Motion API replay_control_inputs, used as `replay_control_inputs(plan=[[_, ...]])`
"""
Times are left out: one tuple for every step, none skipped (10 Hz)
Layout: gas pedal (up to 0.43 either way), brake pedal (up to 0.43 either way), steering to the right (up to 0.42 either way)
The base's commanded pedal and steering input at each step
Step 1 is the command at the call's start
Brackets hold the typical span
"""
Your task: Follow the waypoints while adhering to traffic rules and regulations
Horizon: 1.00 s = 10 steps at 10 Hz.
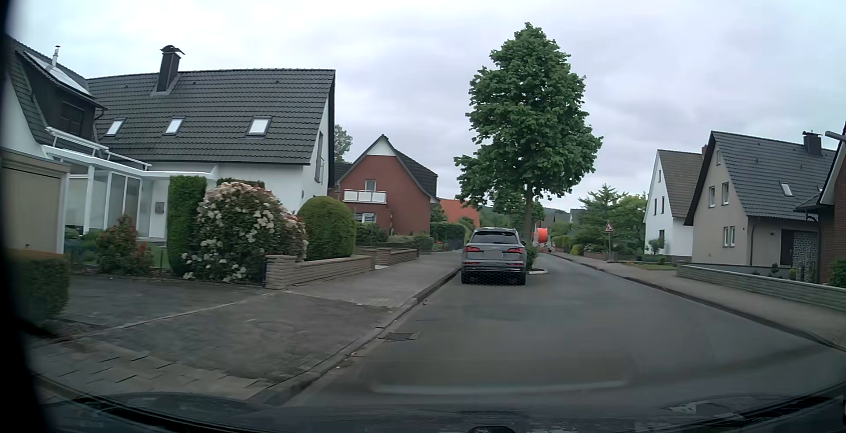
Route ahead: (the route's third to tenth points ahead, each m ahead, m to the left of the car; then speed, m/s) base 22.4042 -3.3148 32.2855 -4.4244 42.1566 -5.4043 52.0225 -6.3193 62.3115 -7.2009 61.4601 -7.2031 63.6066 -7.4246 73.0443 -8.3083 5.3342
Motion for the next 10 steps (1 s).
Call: replay_control_inputs(plan=[[0.24, 0.0, 0.259], [0.24, 0.0, 0.255], [0.24, 0.0, 0.25], [0.22, 0.0, 0.243], [0.209, 0.0, 0.231], [0.209, 0.0, 0.208], [0.209, 0.0, 0.181], [0.209, 0.0, 0.15], [0.209, 0.0, 0.121], [0.209, 0.0, 0.1]])
